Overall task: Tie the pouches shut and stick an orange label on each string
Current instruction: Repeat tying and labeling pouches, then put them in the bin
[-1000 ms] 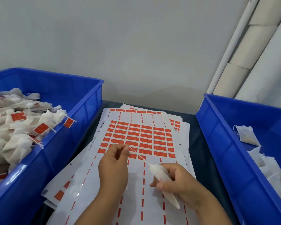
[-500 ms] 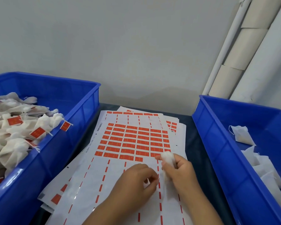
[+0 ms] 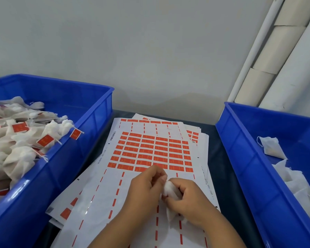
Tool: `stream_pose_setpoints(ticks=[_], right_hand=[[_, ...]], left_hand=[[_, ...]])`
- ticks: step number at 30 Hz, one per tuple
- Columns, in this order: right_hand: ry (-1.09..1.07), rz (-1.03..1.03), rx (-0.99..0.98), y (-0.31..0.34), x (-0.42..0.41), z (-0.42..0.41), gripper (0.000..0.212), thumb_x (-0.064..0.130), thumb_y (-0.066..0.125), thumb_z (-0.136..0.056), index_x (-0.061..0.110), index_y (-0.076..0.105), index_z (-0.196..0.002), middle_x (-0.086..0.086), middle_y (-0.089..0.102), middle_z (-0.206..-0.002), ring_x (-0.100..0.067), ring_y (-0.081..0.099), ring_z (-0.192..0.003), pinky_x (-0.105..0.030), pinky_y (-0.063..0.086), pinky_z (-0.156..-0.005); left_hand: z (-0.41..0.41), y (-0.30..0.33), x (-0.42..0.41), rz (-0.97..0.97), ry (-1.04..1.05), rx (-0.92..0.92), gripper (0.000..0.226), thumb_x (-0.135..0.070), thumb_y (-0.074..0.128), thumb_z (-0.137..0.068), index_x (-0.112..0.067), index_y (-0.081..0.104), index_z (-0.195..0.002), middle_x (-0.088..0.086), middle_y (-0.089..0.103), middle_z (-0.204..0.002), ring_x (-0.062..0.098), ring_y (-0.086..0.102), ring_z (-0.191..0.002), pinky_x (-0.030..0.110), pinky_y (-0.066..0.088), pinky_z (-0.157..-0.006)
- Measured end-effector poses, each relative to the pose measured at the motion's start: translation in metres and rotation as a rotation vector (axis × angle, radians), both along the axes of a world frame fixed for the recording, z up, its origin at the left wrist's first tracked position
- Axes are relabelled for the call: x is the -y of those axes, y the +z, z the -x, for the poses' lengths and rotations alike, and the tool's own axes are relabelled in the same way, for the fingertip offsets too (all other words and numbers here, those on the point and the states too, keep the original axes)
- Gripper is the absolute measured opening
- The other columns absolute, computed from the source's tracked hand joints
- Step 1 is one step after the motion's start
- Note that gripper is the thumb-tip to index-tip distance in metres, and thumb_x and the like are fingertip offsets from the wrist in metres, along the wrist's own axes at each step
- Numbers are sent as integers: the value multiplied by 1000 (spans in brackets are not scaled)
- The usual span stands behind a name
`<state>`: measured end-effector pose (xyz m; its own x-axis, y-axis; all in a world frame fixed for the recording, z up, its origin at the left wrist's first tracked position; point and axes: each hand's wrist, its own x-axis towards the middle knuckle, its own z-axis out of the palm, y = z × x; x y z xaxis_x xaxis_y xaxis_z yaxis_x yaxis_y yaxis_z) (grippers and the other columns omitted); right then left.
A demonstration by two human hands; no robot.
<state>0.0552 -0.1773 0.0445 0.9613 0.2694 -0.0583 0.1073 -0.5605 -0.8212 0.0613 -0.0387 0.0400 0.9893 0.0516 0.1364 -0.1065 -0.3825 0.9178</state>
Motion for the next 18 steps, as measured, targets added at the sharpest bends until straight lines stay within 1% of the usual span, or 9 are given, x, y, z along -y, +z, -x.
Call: stream_pose_setpoints(ticks=[2,4,6,7,9,12,14,18], right_hand=[[-9,7,5,-1,-3,1,10,21,65,-86,13,62,-92,-11,63,-91,-26,60,-87,-32,55,-77],[-25,14,21,-3,-6,1,4,22,64,-86,19,61,-88,-5,63,-88,-22,60,-85,-28,55,-75],[-54,15,48,-4,-6,-1,10,22,65,-86,27,57,-85,6,62,-86,-16,60,-82,-20,55,-67],[-75,22,65,-5,-6,-1,14,23,65,-86,31,54,-85,10,60,-85,-13,59,-80,-14,52,-62],[-116,38,100,-4,-6,-1,17,25,64,-87,33,49,-84,15,57,-84,-7,59,-79,-7,46,-58],[-138,2,144,-4,-7,-1,17,26,61,-89,34,47,-82,13,56,-83,-1,56,-76,-7,44,-59],[-158,-34,167,-4,-9,0,18,25,60,-90,35,47,-83,13,55,-82,1,55,-75,-7,43,-60],[-201,-174,181,-3,-12,1,21,21,64,-88,38,51,-92,18,61,-91,6,58,-84,-7,45,-64]], left_hand=[[-1,1,0,19,30,-46,18,-23,57,-91,-34,55,-77,-20,59,-77,3,59,-73,0,38,-49],[-2,2,0,32,53,-80,18,-23,57,-91,-34,55,-78,-20,60,-79,3,59,-74,0,36,-49],[-1,1,1,25,61,-98,16,-25,57,-91,-35,54,-79,-18,60,-79,4,60,-74,1,36,-51],[-1,1,2,22,59,-106,15,-26,57,-91,-35,55,-79,-17,61,-80,5,60,-74,1,37,-52],[0,1,4,52,57,-128,14,-25,57,-91,-34,57,-80,-15,62,-81,6,61,-75,3,38,-54],[0,3,2,172,57,-174,16,-19,58,-91,-28,61,-78,-10,64,-79,9,61,-76,7,40,-56],[-1,6,-1,268,53,-220,16,-15,59,-89,-21,63,-74,-4,63,-77,12,59,-74,15,43,-61],[-3,9,-3,416,35,-340,19,-11,57,-89,-12,62,-71,5,58,-68,15,53,-65,22,47,-62]])
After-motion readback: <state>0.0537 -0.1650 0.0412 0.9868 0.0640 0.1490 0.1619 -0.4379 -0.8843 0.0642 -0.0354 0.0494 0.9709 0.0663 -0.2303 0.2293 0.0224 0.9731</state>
